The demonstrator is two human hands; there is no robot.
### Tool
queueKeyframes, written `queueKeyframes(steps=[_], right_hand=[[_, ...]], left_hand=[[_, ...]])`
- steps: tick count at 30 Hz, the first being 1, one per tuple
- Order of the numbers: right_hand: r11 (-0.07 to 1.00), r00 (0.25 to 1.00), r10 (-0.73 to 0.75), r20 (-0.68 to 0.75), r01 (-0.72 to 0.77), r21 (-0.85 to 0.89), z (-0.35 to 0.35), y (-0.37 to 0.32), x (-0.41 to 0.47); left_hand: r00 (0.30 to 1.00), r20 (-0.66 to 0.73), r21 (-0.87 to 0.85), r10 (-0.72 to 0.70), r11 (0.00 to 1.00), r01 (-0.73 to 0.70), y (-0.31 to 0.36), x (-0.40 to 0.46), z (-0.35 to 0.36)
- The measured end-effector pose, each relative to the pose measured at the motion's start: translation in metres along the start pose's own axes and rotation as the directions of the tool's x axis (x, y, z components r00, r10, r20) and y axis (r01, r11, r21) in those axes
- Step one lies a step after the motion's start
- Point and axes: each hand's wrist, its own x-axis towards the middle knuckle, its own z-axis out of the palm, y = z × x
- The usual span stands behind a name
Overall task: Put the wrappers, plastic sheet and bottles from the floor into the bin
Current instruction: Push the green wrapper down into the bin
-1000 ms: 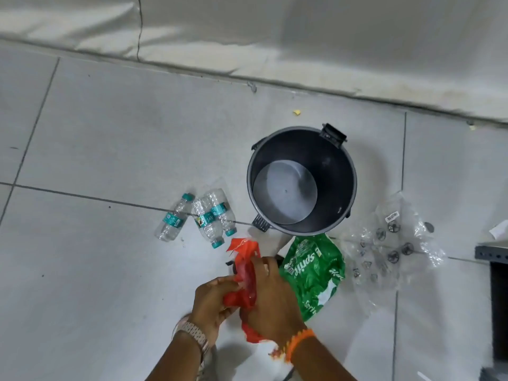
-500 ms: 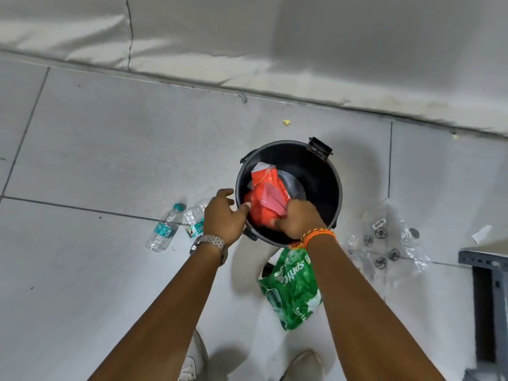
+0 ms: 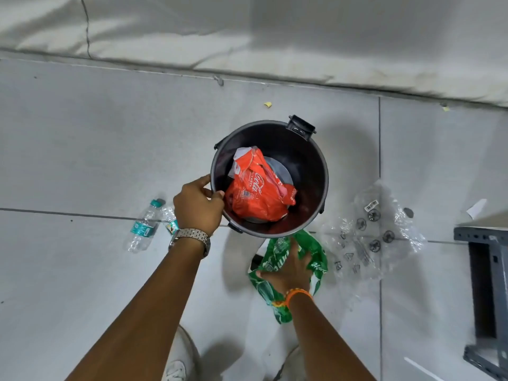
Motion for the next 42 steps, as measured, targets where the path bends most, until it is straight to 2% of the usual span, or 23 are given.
queueKeyframes(steps=[1,3,6,7,11,13,15,17,19,21,24,25,26,28,30,32,34,36,38,39,40,41,42], right_hand=[[0.997,0.999,0.019,0.036,-0.016,-0.072,0.009,-0.004,0.005],[0.982,1.000,0.015,0.022,-0.011,-0.189,0.023,-0.004,0.014],[0.914,0.988,-0.124,-0.092,0.077,-0.398,0.033,0.004,0.022],[0.907,0.979,-0.166,-0.117,0.105,-0.409,0.033,0.008,0.023],[0.963,0.949,-0.245,-0.197,0.214,-0.166,0.010,0.020,-0.004],[0.969,0.921,-0.211,-0.328,0.242,0.054,-0.018,0.023,-0.038],[0.898,0.874,-0.069,-0.482,0.265,0.351,-0.056,0.020,-0.083],[0.792,0.792,0.003,-0.610,0.371,0.485,-0.097,0.008,-0.125],[0.700,0.705,-0.009,-0.709,0.511,0.499,-0.128,-0.015,-0.156],[0.603,0.654,-0.116,-0.747,0.644,0.470,-0.143,-0.047,-0.170],[0.617,0.535,-0.314,-0.784,0.743,0.260,-0.137,-0.102,-0.150],[0.655,0.523,-0.377,-0.764,0.734,0.179,-0.131,-0.122,-0.135],[0.729,0.549,-0.434,-0.715,0.680,0.079,-0.123,-0.140,-0.122],[0.859,0.660,-0.475,-0.582,0.491,-0.144,-0.104,-0.166,-0.096],[0.886,0.767,-0.463,-0.443,0.386,-0.257,-0.088,-0.180,-0.073],[0.903,0.859,-0.415,-0.299,0.348,-0.253,-0.079,-0.185,-0.045],[0.917,0.929,-0.358,-0.087,0.333,-0.221,-0.077,-0.182,-0.022],[0.904,0.931,-0.334,0.148,0.361,-0.228,-0.080,-0.180,-0.010],[0.900,0.917,-0.331,0.223,0.378,-0.219,-0.091,-0.178,-0.011],[0.890,0.910,-0.373,0.180,0.406,-0.209,-0.099,-0.175,-0.017],[0.866,0.885,-0.463,0.053,0.464,-0.189,-0.108,-0.170,-0.026],[0.830,0.816,-0.557,-0.156,0.538,-0.149,-0.117,-0.160,-0.037],[0.787,0.698,-0.587,-0.410,0.611,-0.088,-0.126,-0.147,-0.049]], left_hand=[[1.000,-0.003,-0.019,0.006,1.000,-0.006,-0.002,0.001,0.000],[1.000,0.018,-0.048,0.022,0.999,-0.021,-0.005,0.002,0.002],[0.999,0.030,-0.065,0.035,0.997,-0.033,-0.008,0.003,0.002],[0.999,0.028,-0.073,0.033,0.997,-0.031,-0.008,0.004,0.002],[0.999,0.032,-0.083,0.011,0.996,-0.009,-0.002,0.003,0.000],[0.999,0.041,-0.073,-0.006,0.997,0.009,0.001,0.001,-0.002],[0.998,0.057,-0.068,-0.020,0.997,0.024,0.006,-0.001,-0.006],[0.996,0.075,-0.054,-0.038,0.998,0.042,0.007,-0.001,-0.007],[0.995,0.081,-0.051,-0.054,0.997,0.058,0.008,-0.001,-0.006],[0.994,0.083,-0.052,-0.066,0.996,0.071,0.011,-0.002,-0.009],[0.993,0.080,-0.068,-0.087,0.993,0.092,0.008,-0.002,-0.009],[0.993,0.077,-0.075,-0.087,0.993,0.093,0.007,0.000,-0.009],[0.994,0.074,-0.078,-0.086,0.993,0.092,0.005,0.001,-0.007],[0.995,0.062,-0.081,-0.078,0.993,0.083,0.002,0.003,-0.004],[0.996,0.053,-0.082,-0.067,0.994,0.072,-0.003,0.004,-0.001],[0.998,0.041,-0.074,-0.056,0.995,0.059,-0.004,0.004,0.001],[0.998,0.030,-0.069,-0.050,0.996,0.052,-0.004,0.003,0.004],[0.999,0.011,-0.065,-0.048,0.997,0.048,-0.003,0.001,0.003],[0.999,-0.001,-0.057,-0.033,0.998,0.033,-0.001,-0.001,0.002],[1.000,-0.004,-0.058,-0.027,0.998,0.026,0.000,-0.002,0.002],[1.000,-0.003,-0.059,-0.023,0.998,0.022,0.001,-0.003,0.001],[1.000,-0.001,-0.061,-0.020,0.998,0.020,0.001,-0.003,0.001],[1.000,0.001,-0.063,-0.019,0.998,0.020,0.000,-0.004,0.001]])
